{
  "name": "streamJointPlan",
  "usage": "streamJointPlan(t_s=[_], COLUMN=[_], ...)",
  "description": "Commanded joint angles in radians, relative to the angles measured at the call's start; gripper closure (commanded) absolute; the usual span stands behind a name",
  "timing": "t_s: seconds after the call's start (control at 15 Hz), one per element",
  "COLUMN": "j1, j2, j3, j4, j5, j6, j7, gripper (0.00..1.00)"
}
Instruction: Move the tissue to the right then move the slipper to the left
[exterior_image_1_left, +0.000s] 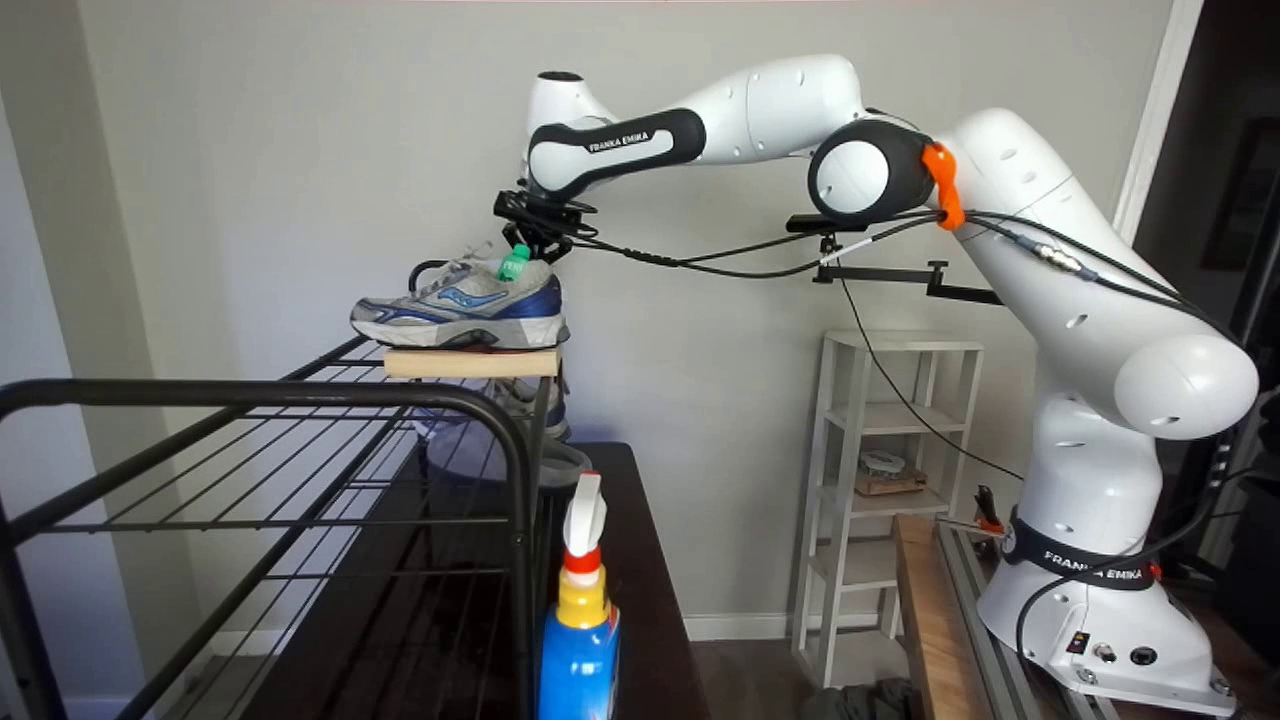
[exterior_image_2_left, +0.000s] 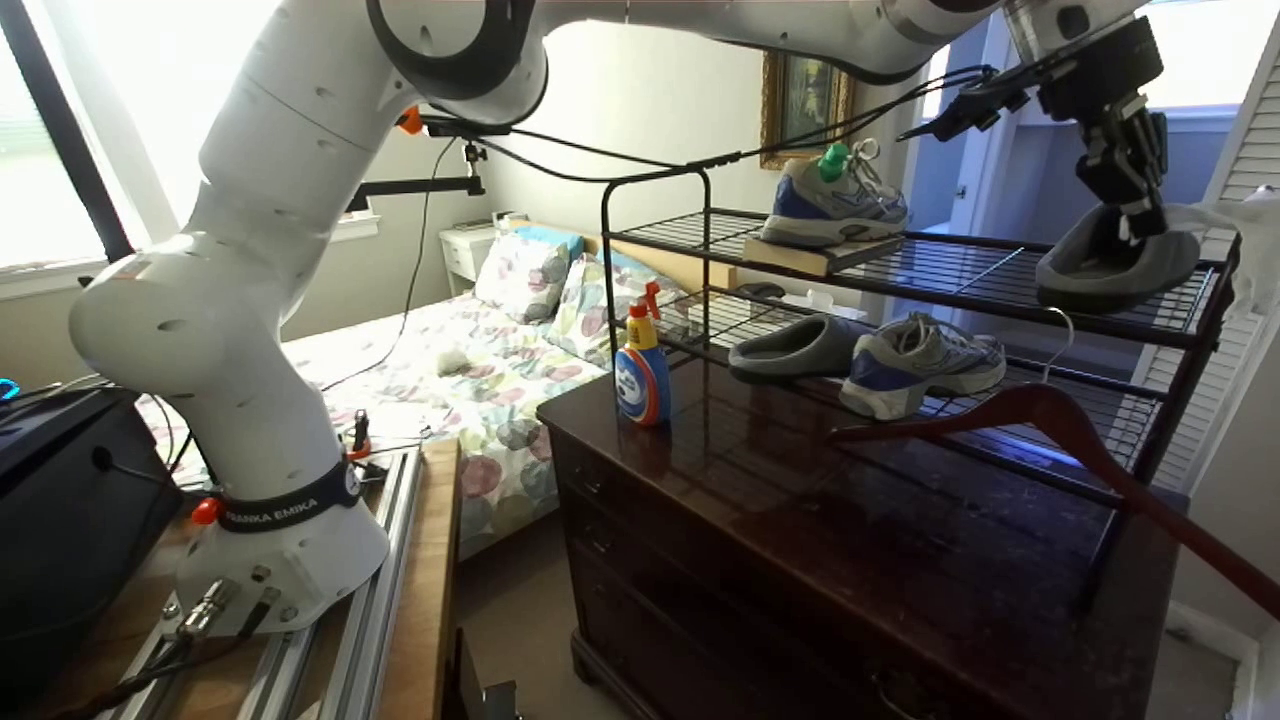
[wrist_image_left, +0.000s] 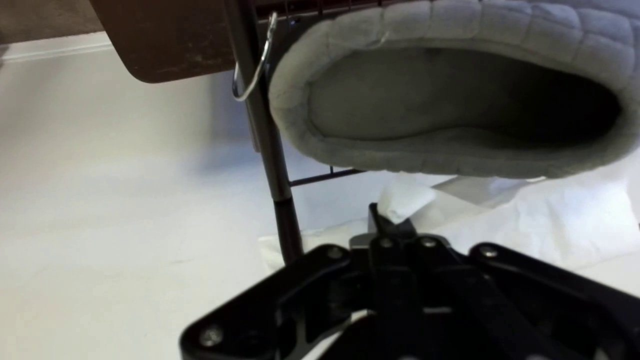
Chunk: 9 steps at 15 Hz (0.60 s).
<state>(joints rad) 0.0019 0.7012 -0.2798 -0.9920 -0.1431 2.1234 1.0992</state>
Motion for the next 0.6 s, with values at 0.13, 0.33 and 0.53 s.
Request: streamJointPlan(t_s=[0.13, 0.33, 0.53], j1=[-0.026, -0.054, -0.074], j2=[0.082, 0.121, 0.16], j3=[0.012, 0.057, 0.116], j4=[0.157, 0.23, 0.299], j5=[0.003, 0.049, 0.093], j6=[0.027, 0.002, -0.034], j7=[-0.094, -0.169, -0.241], gripper=[1.0, 1.0, 1.0])
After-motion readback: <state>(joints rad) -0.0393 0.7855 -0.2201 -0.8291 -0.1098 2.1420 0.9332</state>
